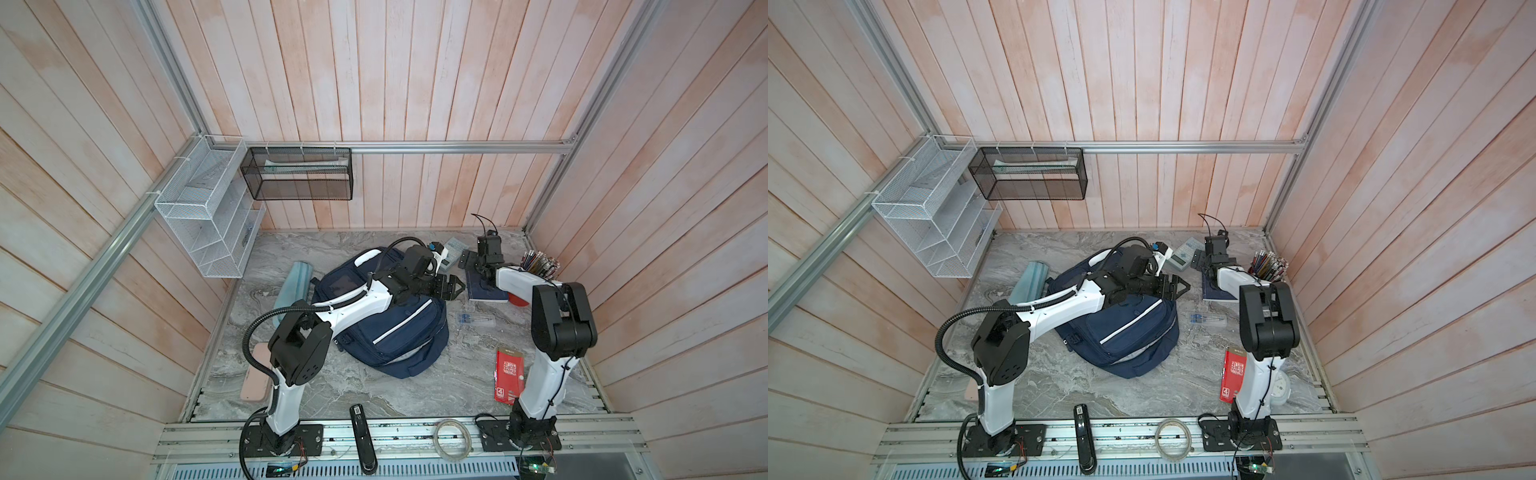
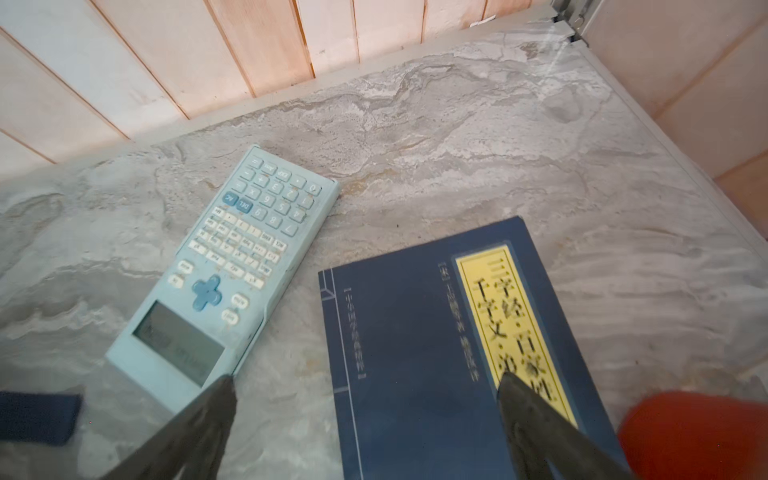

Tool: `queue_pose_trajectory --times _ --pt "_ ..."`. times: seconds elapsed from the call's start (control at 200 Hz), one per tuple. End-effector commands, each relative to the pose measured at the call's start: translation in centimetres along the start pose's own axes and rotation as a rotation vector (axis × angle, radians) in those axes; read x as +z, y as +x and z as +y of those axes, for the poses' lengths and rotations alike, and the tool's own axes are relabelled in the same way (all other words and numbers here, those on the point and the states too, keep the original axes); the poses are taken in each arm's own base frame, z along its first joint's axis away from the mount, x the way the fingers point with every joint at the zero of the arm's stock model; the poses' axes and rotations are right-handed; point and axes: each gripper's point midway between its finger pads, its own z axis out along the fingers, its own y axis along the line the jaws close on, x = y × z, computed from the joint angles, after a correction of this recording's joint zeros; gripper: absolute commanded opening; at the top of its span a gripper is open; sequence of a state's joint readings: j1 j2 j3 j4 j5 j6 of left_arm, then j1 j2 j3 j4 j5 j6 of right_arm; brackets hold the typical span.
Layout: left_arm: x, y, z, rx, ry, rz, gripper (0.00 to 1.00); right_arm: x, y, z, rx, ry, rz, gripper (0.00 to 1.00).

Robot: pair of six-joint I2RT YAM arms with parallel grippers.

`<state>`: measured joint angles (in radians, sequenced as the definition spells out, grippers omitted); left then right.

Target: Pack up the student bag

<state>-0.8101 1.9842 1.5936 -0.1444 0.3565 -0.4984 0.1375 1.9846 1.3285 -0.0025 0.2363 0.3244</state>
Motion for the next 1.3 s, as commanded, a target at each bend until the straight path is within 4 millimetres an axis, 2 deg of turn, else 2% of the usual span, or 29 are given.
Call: queue_pose_trajectory --times 0.0,0.11,0.33,0.465,0.605,0.705,0.77,0.885,0.96,1.03,1.115,1.21,1.29 --pt "0.1 -0.2 -0.2 0.007 0.022 -0.023 0.92 1.7 0.2 -1.7 -0.064 0.082 0.084 0.98" --pt "-0.1 0.8 0.8 -0.004 -0.008 -0.017 0.92 3.5 -0.5 -2.3 -0.073 0.128 0.105 0.98" --pt "-0.1 3.0 1.6 -0.035 -0.009 0.008 0.91 6.0 -1.2 -5.1 0.004 0.152 0.157 0.98" --pt "0.0 3.4 1.9 -0.041 -0.011 0.008 0.91 7.0 -1.1 -5.5 -0.010 0.178 0.168 0.98" --pt "0.3 3.4 1.5 -0.038 0.008 0.011 0.91 7.9 -0.4 -6.9 0.010 0.235 0.206 0.98" --pt "0.3 3.3 1.4 -0.038 0.012 0.009 0.91 8.5 0.2 -6.2 0.039 0.165 0.233 0.97" --pt "0.3 3.2 1.4 -0.038 0.012 0.007 0.91 8.6 0.6 -5.0 0.026 0.104 0.257 0.96" --pt "0.4 3.3 1.6 -0.039 0.006 0.012 0.91 8.5 1.1 -3.2 0.022 0.035 0.294 0.94" --pt "0.5 3.3 1.7 -0.034 -0.005 0.013 0.91 7.6 2.3 -2.9 0.053 0.011 0.344 0.92" --pt "0.7 3.2 3.0 0.008 -0.124 0.013 0.90 6.6 3.9 -2.5 0.072 -0.018 0.362 0.90" --pt "1.6 3.3 3.0 0.097 -0.206 0.034 0.90 5.1 5.4 -2.2 0.068 -0.035 0.380 0.88" --pt "2.8 2.8 2.4 0.089 -0.147 0.037 0.89 3.9 6.7 -1.9 0.039 -0.031 0.406 0.87" --pt "4.0 2.0 2.2 0.093 -0.118 0.016 0.81 3.1 7.3 -1.9 0.013 -0.016 0.414 0.85"
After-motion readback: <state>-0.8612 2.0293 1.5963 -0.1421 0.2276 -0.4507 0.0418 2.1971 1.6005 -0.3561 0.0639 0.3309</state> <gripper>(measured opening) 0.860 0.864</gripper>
